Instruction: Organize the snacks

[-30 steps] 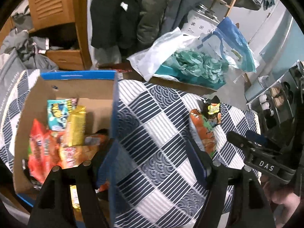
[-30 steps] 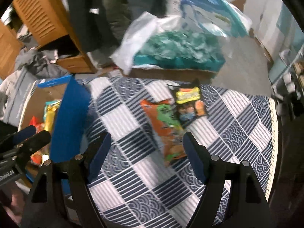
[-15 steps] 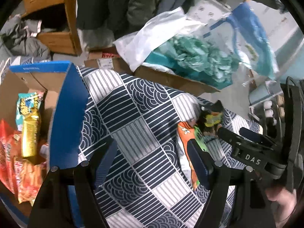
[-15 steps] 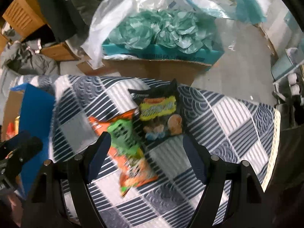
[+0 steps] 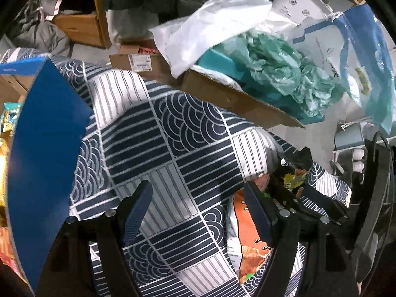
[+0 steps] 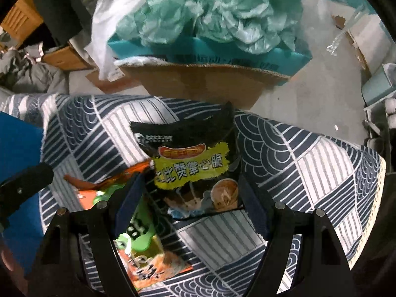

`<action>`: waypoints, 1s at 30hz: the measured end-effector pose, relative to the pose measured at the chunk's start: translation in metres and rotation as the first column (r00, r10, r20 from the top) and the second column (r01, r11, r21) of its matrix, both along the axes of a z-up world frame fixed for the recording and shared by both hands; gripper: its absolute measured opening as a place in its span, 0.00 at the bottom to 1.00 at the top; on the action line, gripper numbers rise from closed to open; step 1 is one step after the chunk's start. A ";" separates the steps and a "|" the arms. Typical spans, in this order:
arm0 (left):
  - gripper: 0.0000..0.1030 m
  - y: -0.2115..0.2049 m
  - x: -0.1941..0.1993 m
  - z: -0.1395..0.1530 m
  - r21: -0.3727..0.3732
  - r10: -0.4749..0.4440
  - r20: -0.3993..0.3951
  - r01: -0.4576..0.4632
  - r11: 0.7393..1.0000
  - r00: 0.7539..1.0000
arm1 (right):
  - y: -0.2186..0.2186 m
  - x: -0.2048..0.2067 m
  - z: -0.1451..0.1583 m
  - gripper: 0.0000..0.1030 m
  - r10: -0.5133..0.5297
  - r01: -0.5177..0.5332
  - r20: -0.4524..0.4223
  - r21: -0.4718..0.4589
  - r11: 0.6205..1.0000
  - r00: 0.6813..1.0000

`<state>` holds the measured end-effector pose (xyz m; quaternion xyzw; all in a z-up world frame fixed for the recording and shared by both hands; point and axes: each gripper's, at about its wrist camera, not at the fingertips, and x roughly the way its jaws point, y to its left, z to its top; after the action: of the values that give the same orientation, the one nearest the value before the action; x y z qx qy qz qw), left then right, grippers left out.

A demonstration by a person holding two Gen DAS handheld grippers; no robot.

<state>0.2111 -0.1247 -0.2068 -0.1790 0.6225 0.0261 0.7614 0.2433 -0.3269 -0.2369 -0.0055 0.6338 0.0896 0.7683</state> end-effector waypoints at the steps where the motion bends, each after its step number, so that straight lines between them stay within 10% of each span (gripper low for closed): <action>1: 0.75 -0.002 0.000 -0.004 0.004 0.000 -0.009 0.000 1.000 1.000 | 0.000 0.001 -0.003 0.75 -0.002 0.002 -0.003 0.000 1.000 1.000; 30: 0.79 -0.056 -0.024 0.011 -0.024 -0.115 0.030 0.115 0.993 0.993 | -0.067 -0.046 0.023 0.66 -0.174 0.175 0.039 -0.024 0.984 0.984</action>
<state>0.1869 -0.1804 -0.1959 -0.1528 0.6210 -0.0283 0.7682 0.1970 -0.3935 -0.2137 0.0380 0.6189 0.0131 0.7844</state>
